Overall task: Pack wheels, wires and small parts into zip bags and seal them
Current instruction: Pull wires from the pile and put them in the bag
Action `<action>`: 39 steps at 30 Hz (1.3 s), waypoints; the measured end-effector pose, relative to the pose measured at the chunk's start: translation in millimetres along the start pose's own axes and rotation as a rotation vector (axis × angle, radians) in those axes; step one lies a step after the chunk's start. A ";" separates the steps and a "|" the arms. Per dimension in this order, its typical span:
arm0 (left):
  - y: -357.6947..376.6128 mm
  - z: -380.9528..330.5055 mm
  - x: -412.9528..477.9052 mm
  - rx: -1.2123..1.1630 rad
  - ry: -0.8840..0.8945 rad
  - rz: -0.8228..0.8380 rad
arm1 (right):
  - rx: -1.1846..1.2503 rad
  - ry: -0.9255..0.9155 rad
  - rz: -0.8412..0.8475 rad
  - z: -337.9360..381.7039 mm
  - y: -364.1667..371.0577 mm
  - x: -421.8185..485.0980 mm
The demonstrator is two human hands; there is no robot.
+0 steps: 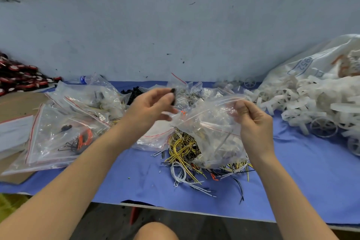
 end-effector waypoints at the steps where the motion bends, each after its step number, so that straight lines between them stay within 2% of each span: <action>1: 18.8 -13.4 -1.8 -0.041 0.006 0.083 | -0.001 -0.001 0.006 1.1 0.8 -0.4; 5: 57.9 -33.9 -7.4 0.027 -0.049 0.176 | 0.001 -0.018 0.020 4.6 1.6 -0.2; 9: 64.9 -38.2 -17.5 0.044 -0.139 0.175 | 0.033 -0.034 0.026 10.0 1.0 1.0; 14: 72.6 -55.1 -28.4 0.069 -0.183 0.252 | 0.010 -0.044 0.034 15.0 0.8 3.1; 19: 81.9 -44.5 -24.0 0.169 -0.331 0.271 | -0.028 -0.055 0.060 16.5 3.7 -0.3; 21: 85.3 -35.4 -24.1 0.103 -0.397 0.297 | -0.046 -0.056 0.079 15.3 3.8 -1.1; 24: 89.4 -24.5 -25.0 -0.140 -0.528 0.304 | -0.054 -0.070 0.108 16.1 5.1 -1.4; 26: 89.1 -18.8 -22.9 -0.166 -0.561 0.278 | -0.051 -0.072 0.121 15.8 6.0 -1.1; 29: 85.2 -13.7 -17.0 -0.008 -0.506 0.216 | -0.063 -0.063 0.140 13.3 5.7 -1.9; 33: 84.5 -15.9 -9.6 0.345 -0.302 0.219 | -0.069 -0.029 0.138 13.1 3.6 -2.8; 39: 87.2 -18.7 -3.9 0.433 -0.169 0.247 | -0.036 0.032 0.090 21.0 0.9 -0.4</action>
Point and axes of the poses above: each hand's wrist, its own x-axis towards the middle knuckle, its own y-axis out of the palm, z = x × y, the point moved 6 cm from there along x, towards the middle knuckle, and after that the axes turned 9 degrees about -y, right-handed, at the moved point
